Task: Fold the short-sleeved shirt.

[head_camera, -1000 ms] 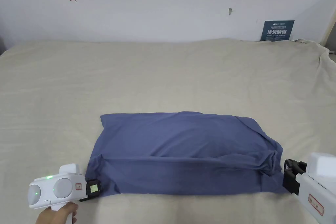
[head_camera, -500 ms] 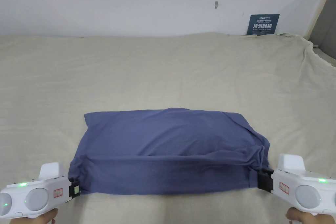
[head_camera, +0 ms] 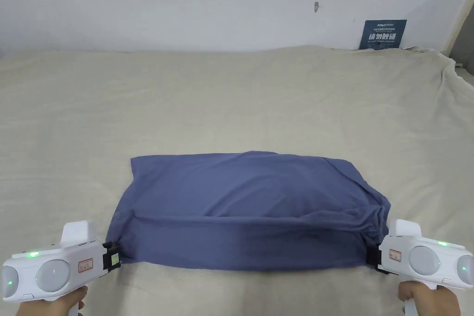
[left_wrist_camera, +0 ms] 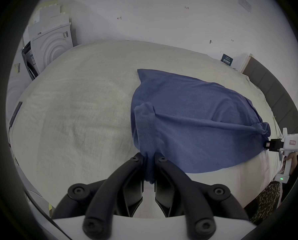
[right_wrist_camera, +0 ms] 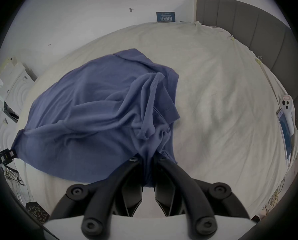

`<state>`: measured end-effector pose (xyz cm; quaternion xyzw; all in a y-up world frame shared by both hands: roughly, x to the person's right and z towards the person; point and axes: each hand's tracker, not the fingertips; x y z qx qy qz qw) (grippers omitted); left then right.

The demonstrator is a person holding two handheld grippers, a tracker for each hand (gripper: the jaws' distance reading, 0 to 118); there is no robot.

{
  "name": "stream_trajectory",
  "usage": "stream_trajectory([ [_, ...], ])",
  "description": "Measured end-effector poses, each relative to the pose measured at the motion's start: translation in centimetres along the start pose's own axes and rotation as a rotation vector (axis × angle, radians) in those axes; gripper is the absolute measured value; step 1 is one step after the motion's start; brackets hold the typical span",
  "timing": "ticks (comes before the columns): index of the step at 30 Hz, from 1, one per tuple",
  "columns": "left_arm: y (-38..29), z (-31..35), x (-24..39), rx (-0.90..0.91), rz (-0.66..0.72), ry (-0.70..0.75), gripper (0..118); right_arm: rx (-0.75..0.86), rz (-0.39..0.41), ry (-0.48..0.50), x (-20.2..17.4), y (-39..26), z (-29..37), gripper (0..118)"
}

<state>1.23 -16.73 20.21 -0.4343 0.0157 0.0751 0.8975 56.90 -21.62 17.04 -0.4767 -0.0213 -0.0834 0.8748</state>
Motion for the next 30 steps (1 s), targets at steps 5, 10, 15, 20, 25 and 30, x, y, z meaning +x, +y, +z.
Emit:
stream_trajectory([
  [5, -1.1, 1.3, -0.7, 0.008, 0.038, -0.006, 9, 0.066, -0.012, 0.046, 0.6, -1.7, 4.6, 7],
  [10, -3.2, 3.1, -1.6, -0.006, 0.035, -0.002, 9, 0.082, -0.018, 0.087, 1.7, -4.9, 8.7, 7],
  [15, -6.9, 4.9, -1.8, -0.042, 0.024, -0.008, 9, 0.055, -0.030, 0.102, 2.8, -8.7, 10.8, 7],
  [20, -9.8, 4.0, -2.2, -0.100, 0.027, 0.002, 9, 0.017, -0.051, 0.070, 3.6, -11.6, 8.7, 7],
  [25, -11.2, 2.2, -1.9, -0.123, 0.043, 0.035, 10, -0.019, -0.087, 0.027, 3.4, -12.9, 6.1, 7],
  [30, -10.5, 2.8, -1.8, -0.126, 0.101, 0.040, 39, -0.008, -0.070, 0.001, 2.0, -12.4, 7.9, 25],
])
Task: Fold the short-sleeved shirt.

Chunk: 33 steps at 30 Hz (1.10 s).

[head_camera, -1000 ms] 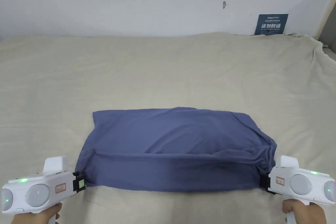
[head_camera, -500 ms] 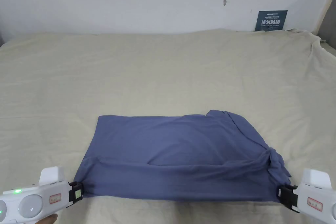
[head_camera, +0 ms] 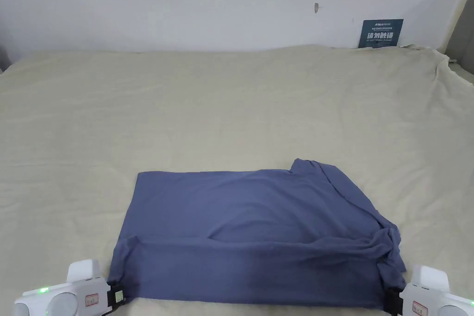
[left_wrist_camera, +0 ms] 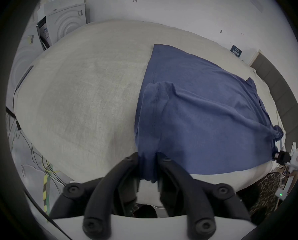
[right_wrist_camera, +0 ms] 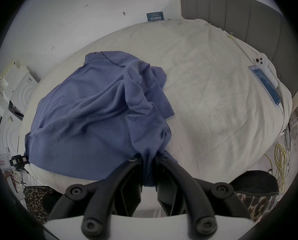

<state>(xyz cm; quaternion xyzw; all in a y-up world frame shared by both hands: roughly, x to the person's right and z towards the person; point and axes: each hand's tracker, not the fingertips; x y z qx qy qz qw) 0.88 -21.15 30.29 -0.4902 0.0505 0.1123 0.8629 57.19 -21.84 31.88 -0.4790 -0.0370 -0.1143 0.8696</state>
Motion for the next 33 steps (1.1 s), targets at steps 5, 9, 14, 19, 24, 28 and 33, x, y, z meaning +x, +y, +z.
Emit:
stream_trajectory([
  [5, 1.7, 4.2, 1.1, 0.106, 0.061, -0.074, 87, 0.131, 0.073, -0.002, -1.8, 2.5, 4.3, 70],
  [9, 4.2, 8.9, 3.5, 0.305, -0.022, -0.091, 98, 0.316, 0.140, 0.022, -4.0, 5.8, 9.0, 82],
  [14, 6.8, 13.1, 7.0, 0.509, -0.121, -0.032, 98, 0.497, 0.178, 0.066, -6.5, 8.4, 13.3, 82],
  [19, 7.4, 13.9, 8.9, 0.634, -0.169, 0.010, 80, 0.590, 0.212, 0.052, -8.1, 9.0, 14.4, 71],
  [24, 7.5, 13.4, 9.2, 0.670, -0.190, -0.075, 0, 0.611, 0.245, 0.076, -9.0, 9.1, 14.1, 0],
  [28, 8.4, 12.3, 8.9, 0.614, -0.166, -0.134, 0, 0.615, 0.254, 0.094, -9.4, 9.6, 13.4, 0],
  [33, 12.0, 9.3, 8.4, 0.508, -0.148, -0.127, 0, 0.588, 0.255, 0.095, -9.6, 11.1, 11.8, 0],
])
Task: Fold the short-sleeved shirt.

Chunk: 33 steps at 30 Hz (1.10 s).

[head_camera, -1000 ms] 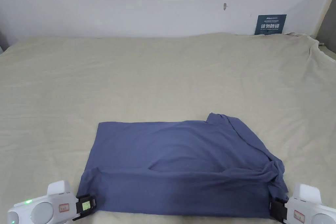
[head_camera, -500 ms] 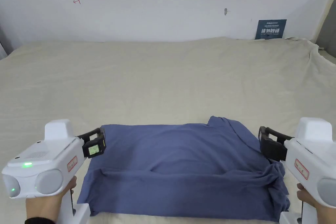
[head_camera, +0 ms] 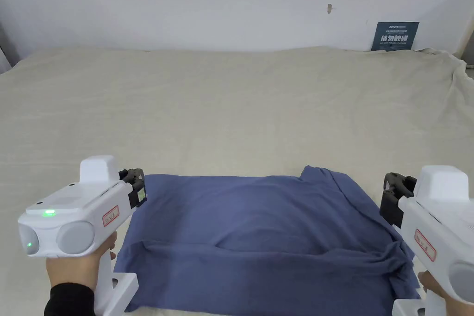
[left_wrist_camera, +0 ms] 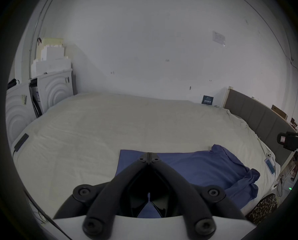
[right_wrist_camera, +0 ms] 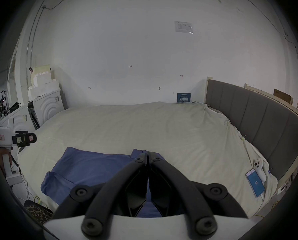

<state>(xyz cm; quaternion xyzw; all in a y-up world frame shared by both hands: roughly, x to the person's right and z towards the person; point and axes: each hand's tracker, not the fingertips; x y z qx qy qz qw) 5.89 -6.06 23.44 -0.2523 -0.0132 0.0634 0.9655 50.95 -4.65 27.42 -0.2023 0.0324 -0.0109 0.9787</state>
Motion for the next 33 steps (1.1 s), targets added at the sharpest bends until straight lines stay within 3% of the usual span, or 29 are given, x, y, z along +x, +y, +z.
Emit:
stream_trajectory([
  [8, 4.0, -12.3, -4.4, -0.178, 0.073, 0.012, 0, -0.082, -0.032, -0.021, 0.9, -0.5, -5.4, 0],
  [9, 4.3, -14.0, -4.8, -0.210, 0.077, 0.019, 5, -0.091, -0.034, -0.024, 1.0, -0.6, -6.0, 0],
  [11, 4.7, -17.0, -5.4, -0.277, 0.076, 0.045, 22, -0.108, -0.032, -0.033, 1.0, -0.8, -7.3, 0],
  [13, 4.7, -20.1, -6.0, -0.335, 0.073, 0.062, 72, -0.125, -0.031, -0.040, 1.1, -1.0, -8.5, 0],
  [14, 4.6, -21.4, -6.4, -0.371, 0.086, 0.079, 90, -0.133, -0.032, -0.043, 1.2, -1.1, -9.2, 0],
  [15, 4.4, -22.7, -6.6, -0.408, 0.085, 0.103, 102, -0.140, -0.032, -0.045, 1.3, -1.3, -9.7, 0],
  [20, 2.6, -27.0, -7.3, -0.496, 0.071, 0.145, 99, -0.173, -0.032, -0.066, 1.8, -1.8, -11.7, 0],
  [24, 0.8, -28.5, -7.1, -0.531, 0.035, 0.147, 66, -0.196, -0.042, -0.077, 2.3, -2.3, -12.9, 0],
  [26, -0.4, -28.9, -6.9, -0.537, 0.031, 0.151, 60, -0.208, -0.052, -0.078, 2.5, -2.4, -13.5, 0],
  [29, -0.3, -28.1, -6.6, -0.493, 0.005, 0.125, 17, -0.223, -0.078, -0.073, 2.7, -2.3, -14.1, 0],
  [30, -0.4, -28.6, -7.1, -0.490, 0.006, 0.120, 17, -0.228, -0.081, -0.071, 2.8, -2.2, -14.5, 0],
  [32, -0.1, -28.3, -7.1, -0.480, 0.014, 0.071, 4, -0.237, -0.090, -0.071, 3.1, -1.8, -15.5, 0],
  [33, 0.0, -27.9, -6.9, -0.473, 0.015, 0.078, 3, -0.242, -0.096, -0.070, 3.3, -1.7, -16.2, 0],
])
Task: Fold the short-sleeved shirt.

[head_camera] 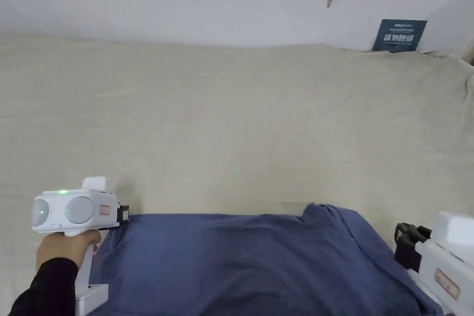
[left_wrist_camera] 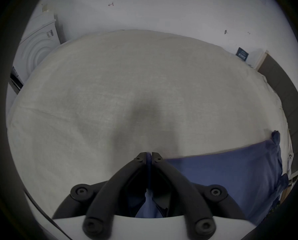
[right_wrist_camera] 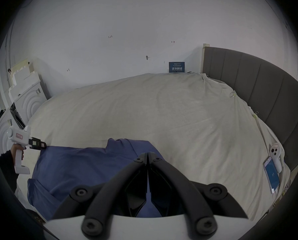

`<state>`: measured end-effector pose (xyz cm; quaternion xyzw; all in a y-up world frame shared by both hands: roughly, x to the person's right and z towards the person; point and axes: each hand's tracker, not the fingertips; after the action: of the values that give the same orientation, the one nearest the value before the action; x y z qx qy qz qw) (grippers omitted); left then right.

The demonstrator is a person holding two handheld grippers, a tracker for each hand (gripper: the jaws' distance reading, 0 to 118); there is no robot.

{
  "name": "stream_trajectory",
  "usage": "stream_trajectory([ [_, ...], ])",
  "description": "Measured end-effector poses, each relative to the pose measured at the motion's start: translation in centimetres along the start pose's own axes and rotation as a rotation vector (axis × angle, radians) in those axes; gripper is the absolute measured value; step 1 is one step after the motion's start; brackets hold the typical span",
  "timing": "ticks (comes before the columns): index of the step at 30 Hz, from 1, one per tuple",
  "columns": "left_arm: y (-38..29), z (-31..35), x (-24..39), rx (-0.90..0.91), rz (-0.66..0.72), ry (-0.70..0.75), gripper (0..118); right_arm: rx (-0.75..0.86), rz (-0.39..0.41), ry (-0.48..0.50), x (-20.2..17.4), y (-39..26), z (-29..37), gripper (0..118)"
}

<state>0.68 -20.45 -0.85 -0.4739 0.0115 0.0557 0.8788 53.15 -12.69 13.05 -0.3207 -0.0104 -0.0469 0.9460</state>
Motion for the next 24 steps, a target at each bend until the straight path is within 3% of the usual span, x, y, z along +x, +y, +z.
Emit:
stream_trajectory([
  [5, -1.1, 5.7, 0.6, 0.119, -0.018, -0.076, 2, -0.114, -0.019, 0.012, 0.9, 2.0, -5.2, 2],
  [6, -1.2, 6.8, 0.6, 0.137, -0.017, -0.090, 2, -0.141, -0.025, 0.020, 1.0, 2.3, -6.3, 14],
  [9, -1.3, 10.1, 0.4, 0.171, -0.021, -0.114, 2, -0.220, 0.005, 0.018, 1.1, 2.7, -10.0, 76],
  [10, -1.3, 10.8, 0.3, 0.173, -0.020, -0.123, 2, -0.246, 0.023, 0.016, 1.0, 2.6, -11.0, 84],
  [11, -1.3, 11.4, 0.3, 0.179, -0.019, -0.128, 2, -0.264, 0.027, -0.002, 0.4, 2.5, -11.6, 85],
  [16, -1.5, 12.4, 0.1, 0.181, -0.015, -0.131, 2, -0.366, 0.141, -0.057, -0.2, 1.3, -15.7, 79],
  [17, -1.6, 12.3, 0.1, 0.179, -0.012, -0.132, 2, -0.369, 0.142, -0.065, -0.2, 1.0, -16.1, 72],
  [21, -2.2, 11.9, -0.1, 0.168, 0.001, -0.127, 2, -0.360, 0.098, -0.047, -0.6, 0.4, -14.7, 5],
  [24, -2.7, 11.8, -0.2, 0.162, 0.012, -0.118, 2, -0.324, 0.092, -0.030, 0.4, 0.8, -13.5, 5],
])
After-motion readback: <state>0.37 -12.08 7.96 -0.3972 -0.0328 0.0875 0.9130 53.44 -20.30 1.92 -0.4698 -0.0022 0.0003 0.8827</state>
